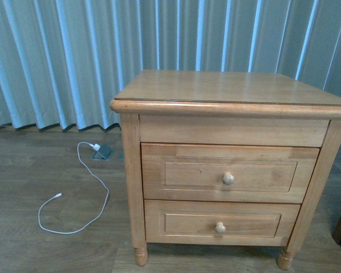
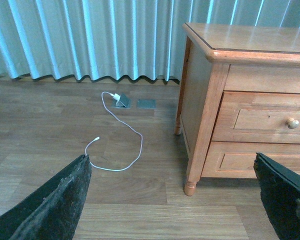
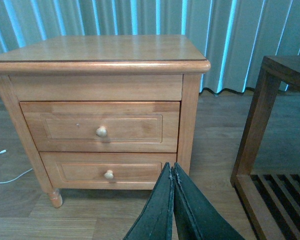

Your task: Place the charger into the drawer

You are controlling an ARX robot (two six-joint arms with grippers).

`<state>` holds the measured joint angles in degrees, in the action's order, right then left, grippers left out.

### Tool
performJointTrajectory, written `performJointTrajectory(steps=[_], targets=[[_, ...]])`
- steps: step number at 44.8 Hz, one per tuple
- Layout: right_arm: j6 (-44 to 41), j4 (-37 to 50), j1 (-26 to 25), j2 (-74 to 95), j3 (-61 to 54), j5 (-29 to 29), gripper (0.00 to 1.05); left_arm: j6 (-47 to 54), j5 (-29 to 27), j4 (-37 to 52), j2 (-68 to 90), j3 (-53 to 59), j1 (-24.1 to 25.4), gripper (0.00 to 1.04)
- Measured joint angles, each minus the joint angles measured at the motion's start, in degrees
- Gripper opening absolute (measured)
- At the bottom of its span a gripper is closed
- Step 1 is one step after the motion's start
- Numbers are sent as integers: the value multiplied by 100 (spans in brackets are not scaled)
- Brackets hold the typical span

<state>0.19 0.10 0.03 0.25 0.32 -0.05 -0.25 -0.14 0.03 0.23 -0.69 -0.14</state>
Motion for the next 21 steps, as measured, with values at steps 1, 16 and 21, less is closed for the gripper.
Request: performJointTrajectory(steps=[1, 16, 21], targets=[[0, 0, 0, 0, 0, 0, 2, 0, 0, 0, 0, 0, 0, 99], [-9, 0, 0, 0, 0, 0, 60, 0, 0, 0, 0, 0, 0, 99], [-9, 0, 0, 0, 0, 0, 87, 0, 0, 0, 0, 0, 0, 99]])
